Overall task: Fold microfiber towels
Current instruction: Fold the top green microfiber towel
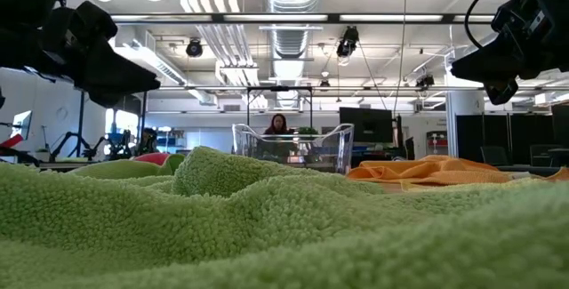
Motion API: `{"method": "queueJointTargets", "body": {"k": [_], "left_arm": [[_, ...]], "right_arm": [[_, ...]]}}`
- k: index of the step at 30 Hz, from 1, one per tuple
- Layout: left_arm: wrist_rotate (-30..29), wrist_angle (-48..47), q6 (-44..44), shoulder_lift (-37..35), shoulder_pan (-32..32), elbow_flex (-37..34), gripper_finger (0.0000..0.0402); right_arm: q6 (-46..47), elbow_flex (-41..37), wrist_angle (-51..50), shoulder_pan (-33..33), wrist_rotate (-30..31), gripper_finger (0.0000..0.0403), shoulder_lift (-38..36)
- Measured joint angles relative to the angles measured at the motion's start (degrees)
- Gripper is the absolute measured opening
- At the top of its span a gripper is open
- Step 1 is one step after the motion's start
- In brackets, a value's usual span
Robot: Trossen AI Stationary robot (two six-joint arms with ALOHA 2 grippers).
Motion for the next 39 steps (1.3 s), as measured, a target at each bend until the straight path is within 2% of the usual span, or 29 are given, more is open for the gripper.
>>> {"method": "queueJointTargets", "body": {"k": [4, 7, 12, 18, 22, 28, 32, 37, 39], "left_arm": [[-1.3, 7.3, -8.0, 0.6, 0.0, 0.0, 0.0133], [-2.7, 13.7, -11.4, 1.2, 0.0, 0.0, 0.0141], [-2.8, 25.6, -6.9, 3.1, 0.0, 1.1, 0.0141], [-5.0, 26.1, 5.2, 6.4, 0.0, 9.9, 0.0134], [-7.1, 16.3, 11.9, 10.3, 0.0, 19.5, 0.0134], [-7.5, -16.6, 12.2, 17.7, -0.1, 36.3, 0.0134], [-6.7, -32.6, 9.9, 24.4, -1.4, 44.0, 0.0134], [-0.1, -39.5, 7.6, 31.8, -5.7, 49.7, 0.0134], [0.4, -40.4, 7.6, 34.7, -8.4, 50.2, 0.0134]], "right_arm": [[0.0, 0.0, 0.0, 0.0, 0.0, 0.0068, 0.0], [0.0, 0.0, 0.0, 0.0, 0.0, 0.0068, 0.0], [0.0, 0.0, 0.0, 0.0, 0.0, 0.0068, 0.0], [0.0, 0.0, 0.0, 0.0, 0.0, 0.0068, 0.0], [0.0, 0.0, 0.0, 0.0, 0.0, 0.0068, 0.0], [0.0, 0.0, 0.0, 0.0, 0.0, 0.0068, 0.0], [0.0, 0.0, 0.0, 0.0, 0.0, 0.0068, 0.0], [0.0, 0.0, 0.0, 0.0, 0.0, 0.0068, 0.0], [0.0, 0.0, 0.1, 0.0, 0.0, 0.0068, 0.0]]}}
